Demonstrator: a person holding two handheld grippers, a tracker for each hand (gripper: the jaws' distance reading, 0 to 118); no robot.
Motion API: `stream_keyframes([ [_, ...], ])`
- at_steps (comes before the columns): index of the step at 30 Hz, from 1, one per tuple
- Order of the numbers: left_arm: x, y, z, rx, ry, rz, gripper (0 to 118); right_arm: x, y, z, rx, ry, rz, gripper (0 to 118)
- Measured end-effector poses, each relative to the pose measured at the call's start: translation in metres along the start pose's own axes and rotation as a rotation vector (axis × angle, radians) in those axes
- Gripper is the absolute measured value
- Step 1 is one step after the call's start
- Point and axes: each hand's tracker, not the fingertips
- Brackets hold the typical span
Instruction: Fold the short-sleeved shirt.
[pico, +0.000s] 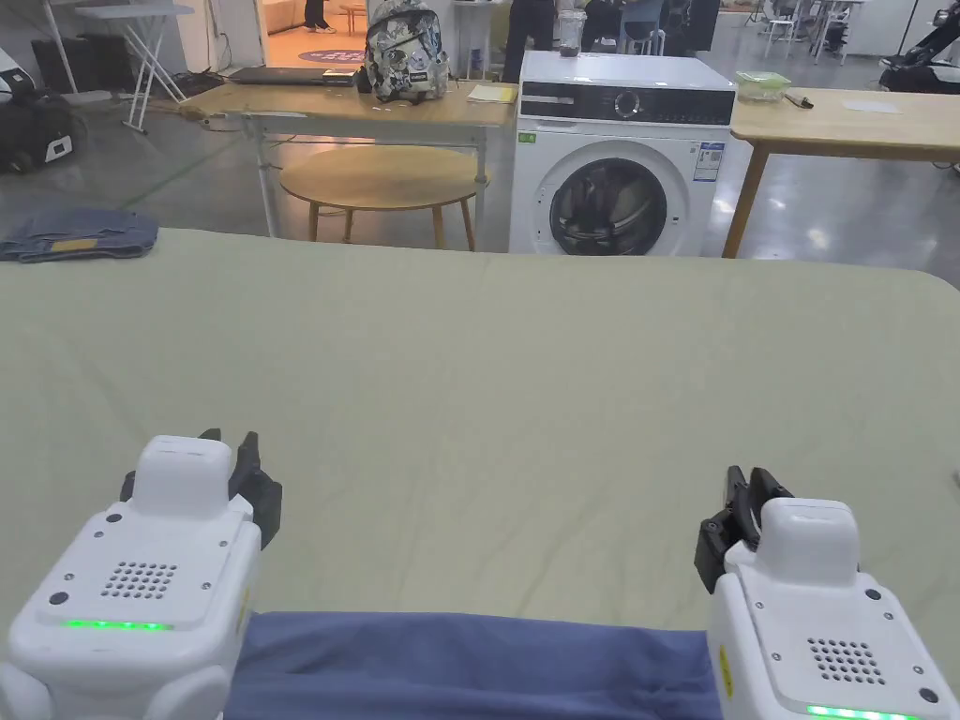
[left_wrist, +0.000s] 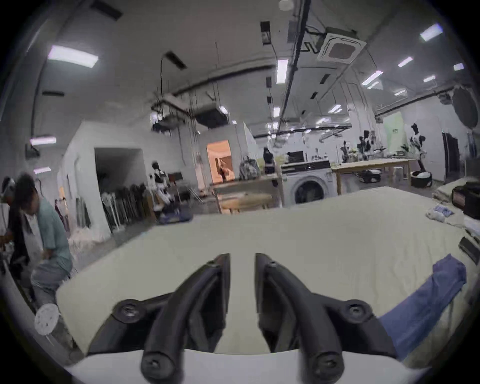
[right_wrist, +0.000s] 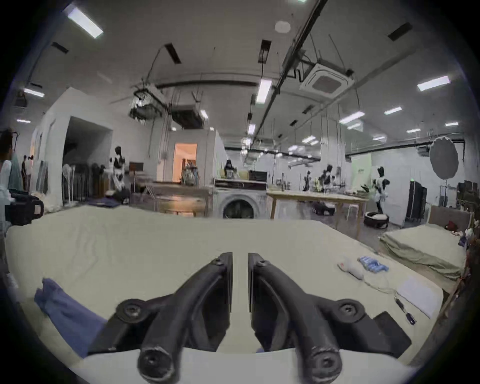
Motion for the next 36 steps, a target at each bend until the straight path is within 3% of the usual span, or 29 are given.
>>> stream_keyframes([
  [2, 0.002, 0.002, 0.001, 0.008, 0.008, 0.001, 7, -0.008, 0.003, -0.002, 0.009, 0.011, 0.001, 0],
  [3, 0.001, 0.004, 0.001, 0.011, 0.002, 0.010, 1, -0.011, 0.003, -0.003, 0.025, 0.010, 0.003, 0],
  [12, -0.033, -0.005, -0.008, -0.085, -0.077, 0.142, 0, -0.019, 0.005, -0.018, -0.036, 0.048, -0.016, 0],
  [19, -0.104, -0.048, -0.028, -0.407, -0.139, 0.291, 0, -0.019, -0.005, -0.028, -0.087, 0.059, -0.003, 0],
  [26, -0.161, -0.097, -0.050, -0.743, -0.342, 0.474, 1, -0.022, -0.018, -0.032, -0.130, 0.075, 0.005, 0],
  [27, -0.163, -0.102, -0.051, -0.756, -0.368, 0.473, 5, -0.022, -0.019, -0.032, -0.138, 0.078, 0.005, 0],
  [31, -0.179, -0.121, -0.061, -0.848, -0.441, 0.594, 60, -0.023, -0.028, -0.036, -0.162, 0.088, 0.003, 0],
  [36, -0.176, -0.141, -0.070, -0.886, -0.597, 0.785, 69, -0.023, -0.033, -0.034, -0.183, 0.094, 0.006, 0],
])
